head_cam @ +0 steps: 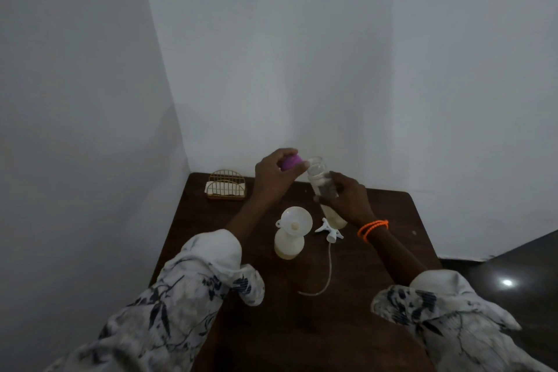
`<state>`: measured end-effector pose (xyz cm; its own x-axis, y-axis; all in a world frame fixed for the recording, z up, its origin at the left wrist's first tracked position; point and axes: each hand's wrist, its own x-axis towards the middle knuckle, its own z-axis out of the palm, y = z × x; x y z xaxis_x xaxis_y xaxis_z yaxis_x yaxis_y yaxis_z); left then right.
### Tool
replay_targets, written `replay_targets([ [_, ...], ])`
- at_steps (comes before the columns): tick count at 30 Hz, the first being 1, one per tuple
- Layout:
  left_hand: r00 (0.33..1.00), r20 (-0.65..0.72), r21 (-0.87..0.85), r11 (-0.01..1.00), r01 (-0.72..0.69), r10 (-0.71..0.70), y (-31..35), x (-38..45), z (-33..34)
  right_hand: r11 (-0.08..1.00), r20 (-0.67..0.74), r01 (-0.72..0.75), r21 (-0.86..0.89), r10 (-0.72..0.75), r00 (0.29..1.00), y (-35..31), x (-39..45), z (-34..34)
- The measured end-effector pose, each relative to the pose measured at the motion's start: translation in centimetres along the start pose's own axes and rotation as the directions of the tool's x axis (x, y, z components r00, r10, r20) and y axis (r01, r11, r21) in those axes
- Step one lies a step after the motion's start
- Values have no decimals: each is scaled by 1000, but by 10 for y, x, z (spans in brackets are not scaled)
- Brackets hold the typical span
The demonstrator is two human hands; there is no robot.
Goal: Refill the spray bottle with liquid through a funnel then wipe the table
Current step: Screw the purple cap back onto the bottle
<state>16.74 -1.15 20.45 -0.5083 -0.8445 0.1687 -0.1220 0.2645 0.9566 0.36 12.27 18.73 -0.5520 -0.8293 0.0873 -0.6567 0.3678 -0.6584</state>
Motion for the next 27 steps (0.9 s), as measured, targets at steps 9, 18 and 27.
replay_targets([
  [9,994,21,-38,994,-107,108,40,32,0,980,33,49,192,-56,998,-35,8,-12],
  [18,982,148,56,990,-129,120,49,39,-10,978,30,48,203,-56,998,-47,9,-9],
  [27,979,198,61,997,-56,43,54,41,-18,972,39,-2,236,-7,999,-49,11,-11],
])
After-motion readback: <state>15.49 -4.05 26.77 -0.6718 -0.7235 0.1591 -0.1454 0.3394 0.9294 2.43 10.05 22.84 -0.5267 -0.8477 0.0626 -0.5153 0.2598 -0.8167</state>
